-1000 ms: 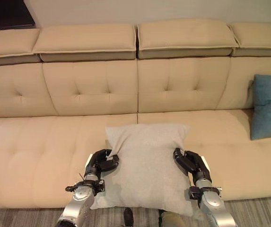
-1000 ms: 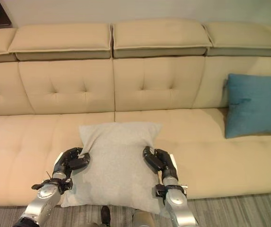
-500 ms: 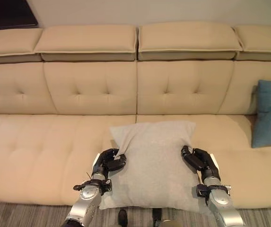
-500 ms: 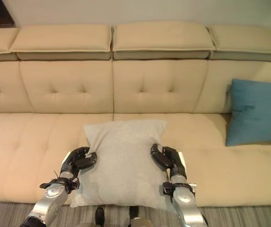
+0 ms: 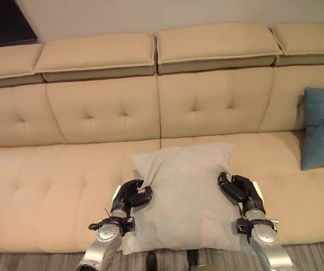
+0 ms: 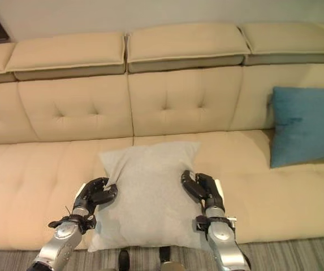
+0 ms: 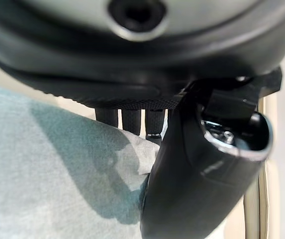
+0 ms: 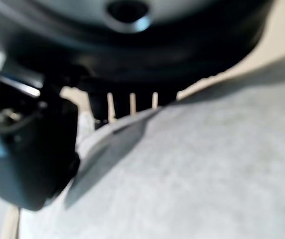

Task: Pick up all the scattered cushions and arrange them neatly on the sofa.

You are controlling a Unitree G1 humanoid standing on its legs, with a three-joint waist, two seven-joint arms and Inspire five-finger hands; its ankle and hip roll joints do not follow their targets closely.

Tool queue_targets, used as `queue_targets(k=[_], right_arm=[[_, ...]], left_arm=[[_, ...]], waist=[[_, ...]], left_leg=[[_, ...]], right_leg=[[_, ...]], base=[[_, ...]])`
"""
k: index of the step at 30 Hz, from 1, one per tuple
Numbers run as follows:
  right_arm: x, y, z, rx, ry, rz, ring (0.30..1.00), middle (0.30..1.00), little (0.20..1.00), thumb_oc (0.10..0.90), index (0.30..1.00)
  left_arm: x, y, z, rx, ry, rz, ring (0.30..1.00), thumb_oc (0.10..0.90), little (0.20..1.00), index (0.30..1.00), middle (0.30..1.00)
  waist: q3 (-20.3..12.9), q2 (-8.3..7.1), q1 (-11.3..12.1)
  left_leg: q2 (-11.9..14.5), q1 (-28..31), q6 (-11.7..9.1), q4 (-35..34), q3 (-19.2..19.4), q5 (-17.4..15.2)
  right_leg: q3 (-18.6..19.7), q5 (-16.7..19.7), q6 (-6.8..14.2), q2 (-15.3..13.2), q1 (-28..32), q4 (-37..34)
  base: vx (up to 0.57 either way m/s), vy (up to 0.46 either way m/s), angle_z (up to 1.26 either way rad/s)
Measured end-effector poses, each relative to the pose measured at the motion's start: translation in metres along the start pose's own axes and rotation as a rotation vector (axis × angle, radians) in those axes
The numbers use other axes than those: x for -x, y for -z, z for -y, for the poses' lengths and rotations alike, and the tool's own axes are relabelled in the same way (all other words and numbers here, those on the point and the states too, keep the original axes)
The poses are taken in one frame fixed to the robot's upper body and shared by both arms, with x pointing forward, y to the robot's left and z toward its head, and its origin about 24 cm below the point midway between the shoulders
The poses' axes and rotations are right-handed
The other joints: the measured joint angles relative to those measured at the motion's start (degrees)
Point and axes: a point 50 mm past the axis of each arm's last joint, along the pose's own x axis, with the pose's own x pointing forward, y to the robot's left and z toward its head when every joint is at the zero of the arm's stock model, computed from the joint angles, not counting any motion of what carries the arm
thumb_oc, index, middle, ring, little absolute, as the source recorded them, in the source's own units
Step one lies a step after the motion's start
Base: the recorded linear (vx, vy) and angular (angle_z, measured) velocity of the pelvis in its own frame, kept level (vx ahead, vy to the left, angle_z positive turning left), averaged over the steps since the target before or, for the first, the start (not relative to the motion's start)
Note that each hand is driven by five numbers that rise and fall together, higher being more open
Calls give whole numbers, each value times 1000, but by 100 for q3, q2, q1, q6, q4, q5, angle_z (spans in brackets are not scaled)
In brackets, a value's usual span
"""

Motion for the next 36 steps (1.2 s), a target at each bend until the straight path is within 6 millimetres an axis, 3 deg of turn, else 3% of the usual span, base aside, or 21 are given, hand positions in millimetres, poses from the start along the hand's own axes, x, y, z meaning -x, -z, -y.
queue_targets(k=[6,11,15,16,18,19,21,24,33,34,35,36], right_arm=[[-5,-7,-8,23,-28,26,300,300,300,400,300],[-28,-47,-12,89,-16,162,300,300,300,400,300],[-51,-94,-16,117,47,308,300,300,300,400,300],[-62,-120,-19,127,83,378,300,300,300,400,300],[-74,-147,-19,167,120,443,300,300,300,400,300],[-78,-169,-17,184,153,504,300,300,300,400,300],[-83,-194,-17,206,191,567,300,300,300,400,300],[-83,-248,-12,188,283,709,300,300,300,400,300],[-81,-331,-2,312,472,877,300,300,300,400,300],[-80,-337,-2,314,486,885,300,300,300,400,300],[-78,-348,1,314,517,904,300,300,300,400,300],[-77,-355,5,309,551,913,300,300,300,400,300]], left_arm=[[-2,-10,-9,-46,-25,36,300,400,300,300,300],[-14,-39,-7,-76,-58,136,300,400,300,300,300],[-32,-80,2,-88,-93,260,300,400,300,300,300],[-39,-104,6,-92,-117,329,300,400,300,300,300],[-50,-132,9,-119,-135,398,300,400,300,300,300],[-54,-157,12,-127,-156,470,300,400,300,300,300],[-56,-187,16,-156,-176,555,300,400,300,300,300],[-49,-250,25,-170,-212,758,300,400,300,300,300],[-37,-342,44,-237,-331,999,300,400,300,300,300],[-36,-349,45,-237,-340,1008,300,400,300,300,300],[-32,-359,47,-232,-341,1033,300,400,300,300,300],[-30,-365,52,-236,-333,1056,300,400,300,300,300]], waist=[[-12,-22,13],[-7,-45,128],[6,-66,159],[16,-81,179],[31,-99,200],[57,-131,271],[158,-179,287],[469,-149,297],[528,-70,308],[541,-76,303],[637,-100,269],[719,-156,276]], left_leg=[[-57,-158,76,-144,90,48],[-83,-895,87,-32,101,155],[-88,-1514,56,95,12,259],[-77,-1720,26,109,-9,326],[-69,-1977,11,224,-32,336],[-57,-2130,-14,234,-33,377],[-41,-2243,-44,259,-37,407],[-20,-2389,-67,245,-134,474],[-35,-2849,-100,338,-255,501],[-56,-2937,-104,457,-265,499],[-155,-3344,-196,1151,-302,404],[-277,-3595,-106,1234,-348,270]], right_leg=[[98,124,69,-53,-198,-136],[118,338,52,-79,-860,-191],[72,474,-8,-86,-1379,-189],[42,526,-15,-75,-1572,-189],[8,588,-28,-72,-1759,-189],[0,632,-52,-60,-1906,-189],[-3,665,-79,-40,-2016,-189],[-84,692,-110,-15,-2129,-188],[-156,692,-113,-43,-2479,-186],[-152,693,-115,-69,-2494,-186],[-129,719,-147,-197,-2489,-177],[-114,721,-147,-301,-2504,-163]], base=[[-42,36,-8],[-182,-22,1],[-94,-32,11],[-85,-34,12],[-72,-32,8],[-67,-31,3],[-56,-21,3],[-39,-7,10],[-26,-4,8],[-28,1,28],[-12,-1,38],[-21,-6,27]])
